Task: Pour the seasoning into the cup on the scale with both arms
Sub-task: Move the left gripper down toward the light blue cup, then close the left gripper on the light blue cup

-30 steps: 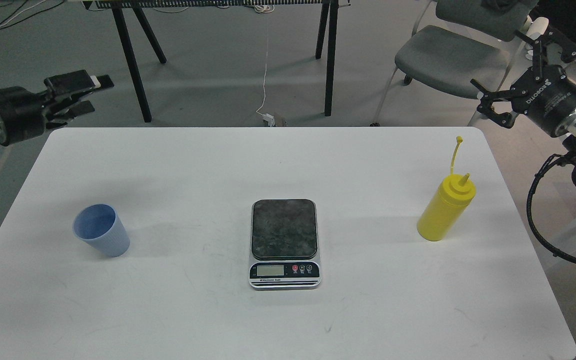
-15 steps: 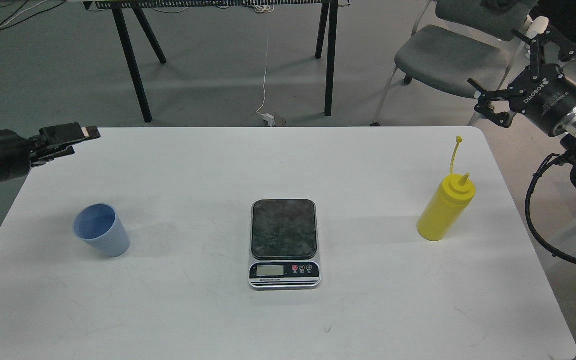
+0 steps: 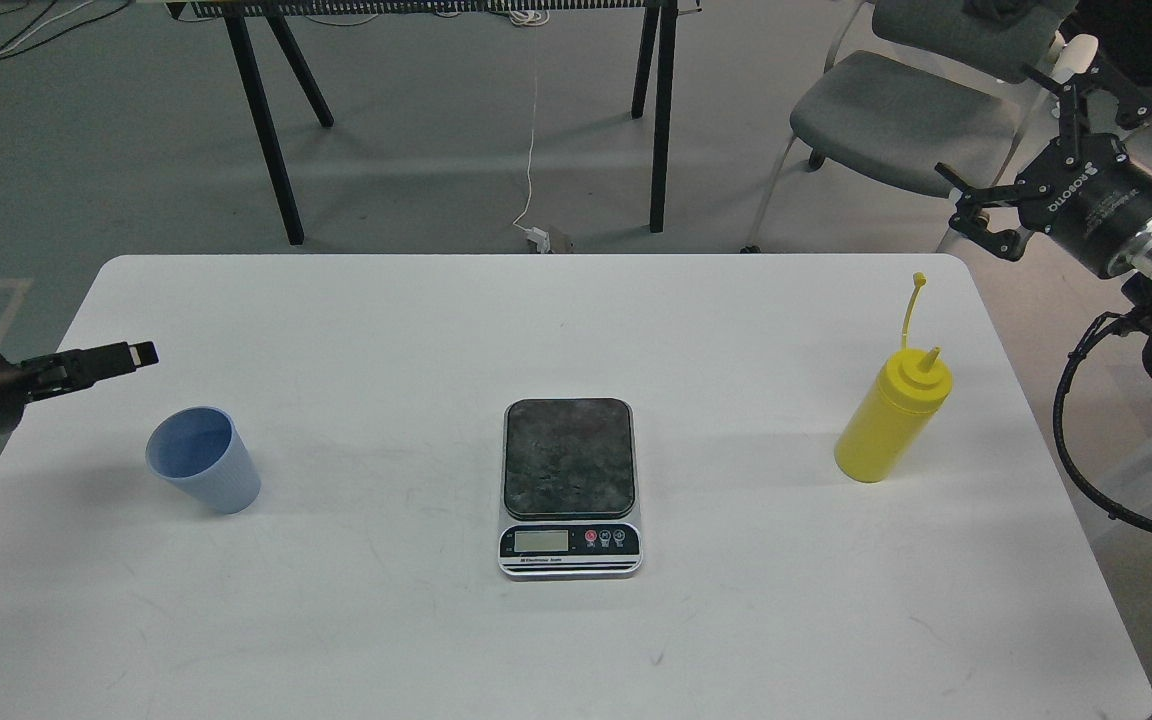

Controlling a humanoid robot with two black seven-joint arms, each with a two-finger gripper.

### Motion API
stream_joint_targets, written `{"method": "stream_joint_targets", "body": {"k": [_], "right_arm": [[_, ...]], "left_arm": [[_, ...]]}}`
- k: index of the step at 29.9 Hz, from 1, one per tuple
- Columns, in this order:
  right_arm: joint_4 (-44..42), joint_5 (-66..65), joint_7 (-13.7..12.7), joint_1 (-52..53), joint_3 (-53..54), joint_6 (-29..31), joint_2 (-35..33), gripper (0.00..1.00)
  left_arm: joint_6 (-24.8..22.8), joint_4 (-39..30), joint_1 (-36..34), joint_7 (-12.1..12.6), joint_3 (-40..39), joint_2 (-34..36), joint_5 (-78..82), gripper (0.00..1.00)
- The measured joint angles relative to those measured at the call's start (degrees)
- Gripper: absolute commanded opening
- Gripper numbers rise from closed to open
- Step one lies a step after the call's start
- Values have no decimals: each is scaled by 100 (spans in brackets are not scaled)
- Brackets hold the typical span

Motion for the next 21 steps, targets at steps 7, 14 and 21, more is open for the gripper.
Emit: {"method": "stream_joint_targets", "body": {"k": [7, 14, 21], "right_arm": [[6, 0, 0, -7, 13, 0, 0, 100], [4, -6, 0, -9, 3, 0, 0, 100], [-4, -9, 0, -9, 13, 0, 0, 100]], "left_arm": [[91, -24, 331, 0, 2, -38, 198, 93], [223, -26, 457, 1, -4, -90, 221, 93], [236, -23, 523, 1, 1, -327, 226, 92]]}}
